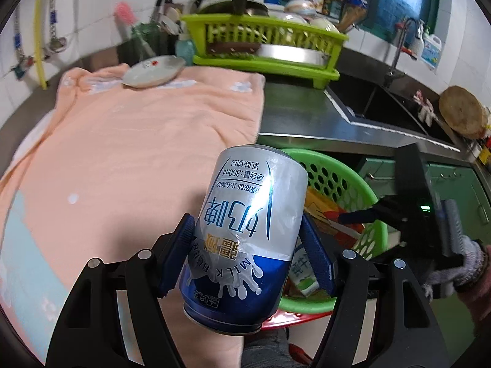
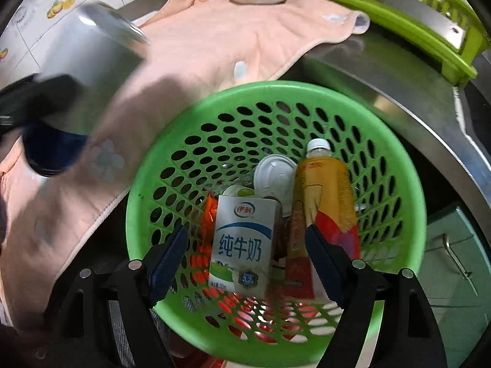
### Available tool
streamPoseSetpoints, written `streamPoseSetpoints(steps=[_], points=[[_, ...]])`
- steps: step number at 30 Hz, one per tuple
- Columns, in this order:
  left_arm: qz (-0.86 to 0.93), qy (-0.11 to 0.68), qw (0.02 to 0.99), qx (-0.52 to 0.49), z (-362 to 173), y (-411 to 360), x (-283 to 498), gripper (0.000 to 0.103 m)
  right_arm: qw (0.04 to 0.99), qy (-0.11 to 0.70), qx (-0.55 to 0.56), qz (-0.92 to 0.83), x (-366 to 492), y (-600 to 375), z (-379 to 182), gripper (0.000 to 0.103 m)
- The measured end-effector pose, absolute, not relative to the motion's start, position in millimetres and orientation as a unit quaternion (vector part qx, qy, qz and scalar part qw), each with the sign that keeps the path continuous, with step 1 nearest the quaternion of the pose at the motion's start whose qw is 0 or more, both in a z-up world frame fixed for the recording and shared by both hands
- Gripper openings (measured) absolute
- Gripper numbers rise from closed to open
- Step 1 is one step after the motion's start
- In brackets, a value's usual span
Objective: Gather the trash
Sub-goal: 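Carry the carton with the right tool while the left tool carries the can to the basket, then release the milk carton and milk can into the green basket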
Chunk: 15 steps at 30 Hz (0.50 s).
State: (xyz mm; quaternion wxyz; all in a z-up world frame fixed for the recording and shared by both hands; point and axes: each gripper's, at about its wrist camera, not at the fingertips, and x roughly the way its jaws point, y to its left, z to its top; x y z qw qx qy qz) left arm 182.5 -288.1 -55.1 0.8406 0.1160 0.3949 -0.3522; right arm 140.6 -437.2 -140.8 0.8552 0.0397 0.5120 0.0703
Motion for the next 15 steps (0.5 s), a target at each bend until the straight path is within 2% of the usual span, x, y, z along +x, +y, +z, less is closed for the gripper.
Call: streamPoseSetpoints(steps=[4,15], points=[[-0.359,0.404,0.832,0.123,-65.4,-311.6,186.5,0.069,0.866,0.493,0.050,0.063,119.7,-449.6,-128.2,0.080],[-0.352,0.434,0.810,0.177,-101.6,-361.9,204.6,0.070,0.888,0.450,0.091,0.035,73.8,-471.2,-117.2,0.084]])
